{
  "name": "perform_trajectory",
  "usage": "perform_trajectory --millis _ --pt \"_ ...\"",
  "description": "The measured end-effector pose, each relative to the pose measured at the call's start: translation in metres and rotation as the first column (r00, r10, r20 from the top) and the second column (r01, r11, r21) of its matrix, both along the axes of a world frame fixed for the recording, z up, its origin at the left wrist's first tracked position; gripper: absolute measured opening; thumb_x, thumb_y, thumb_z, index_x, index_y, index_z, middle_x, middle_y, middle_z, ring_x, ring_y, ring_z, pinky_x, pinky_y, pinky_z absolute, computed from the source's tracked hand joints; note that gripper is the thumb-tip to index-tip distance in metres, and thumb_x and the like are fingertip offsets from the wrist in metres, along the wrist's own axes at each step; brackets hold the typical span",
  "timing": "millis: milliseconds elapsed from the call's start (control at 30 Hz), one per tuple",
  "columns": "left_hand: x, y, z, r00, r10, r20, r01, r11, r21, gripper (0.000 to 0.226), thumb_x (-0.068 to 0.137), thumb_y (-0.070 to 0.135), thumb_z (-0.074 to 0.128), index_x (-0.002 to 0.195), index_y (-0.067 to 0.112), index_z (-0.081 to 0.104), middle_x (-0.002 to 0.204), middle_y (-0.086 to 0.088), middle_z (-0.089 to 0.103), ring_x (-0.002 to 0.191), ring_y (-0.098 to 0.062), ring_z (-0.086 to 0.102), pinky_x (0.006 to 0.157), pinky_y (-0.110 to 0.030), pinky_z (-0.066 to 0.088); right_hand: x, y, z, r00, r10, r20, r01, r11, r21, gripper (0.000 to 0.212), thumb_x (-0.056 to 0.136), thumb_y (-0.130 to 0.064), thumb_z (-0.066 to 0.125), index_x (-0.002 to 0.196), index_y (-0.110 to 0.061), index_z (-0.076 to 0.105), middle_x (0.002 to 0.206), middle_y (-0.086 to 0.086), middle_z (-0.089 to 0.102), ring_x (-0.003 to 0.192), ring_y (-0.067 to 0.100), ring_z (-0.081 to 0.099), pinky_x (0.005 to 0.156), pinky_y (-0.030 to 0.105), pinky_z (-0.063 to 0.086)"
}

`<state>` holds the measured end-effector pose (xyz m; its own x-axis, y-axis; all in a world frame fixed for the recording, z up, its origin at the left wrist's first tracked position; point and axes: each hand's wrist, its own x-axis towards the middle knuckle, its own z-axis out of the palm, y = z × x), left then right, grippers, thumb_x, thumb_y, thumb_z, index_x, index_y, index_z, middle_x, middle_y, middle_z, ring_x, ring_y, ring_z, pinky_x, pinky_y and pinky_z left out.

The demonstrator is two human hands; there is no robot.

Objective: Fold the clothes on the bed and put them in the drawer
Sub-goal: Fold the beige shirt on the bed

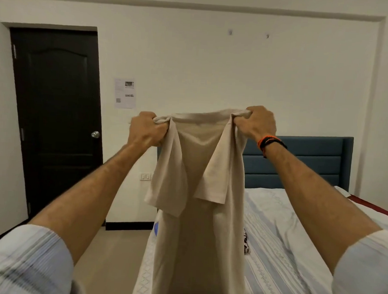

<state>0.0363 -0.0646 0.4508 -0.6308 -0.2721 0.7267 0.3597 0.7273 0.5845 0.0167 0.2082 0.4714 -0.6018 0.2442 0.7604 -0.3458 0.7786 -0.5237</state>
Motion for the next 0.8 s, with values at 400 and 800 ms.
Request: perform_trajectory --millis 400,800 --pt "-0.003 0.006 0.014 0.979 0.113 -0.170 -0.160 0.944 -0.290 0.024 0.086 0.028 0.069 0.074 0.009 0.062 0.075 -0.011 0.065 0.068 -0.031 0.062 0.069 -0.041 0.057 -0.007 -0.013 0.003 0.998 -0.048 0.041 0.048 0.999 0.012 0.025 0.093 -0.030 0.060 0.075 -0.013 0.054 0.075 0.006 0.062 0.070 0.025 0.063 0.057 0.029 0.048" --pt "0.018 0.010 0.039 0.970 -0.197 0.145 0.234 0.917 -0.324 0.038 0.065 0.041 0.090 0.079 0.013 0.069 0.073 -0.005 0.069 0.062 -0.017 0.063 0.058 -0.028 0.056 0.010 -0.009 0.012 0.948 0.308 0.086 -0.317 0.940 0.127 0.020 0.080 -0.032 0.077 0.070 -0.017 0.070 0.060 -0.005 0.063 0.053 0.006 0.058 0.044 0.011 0.040"
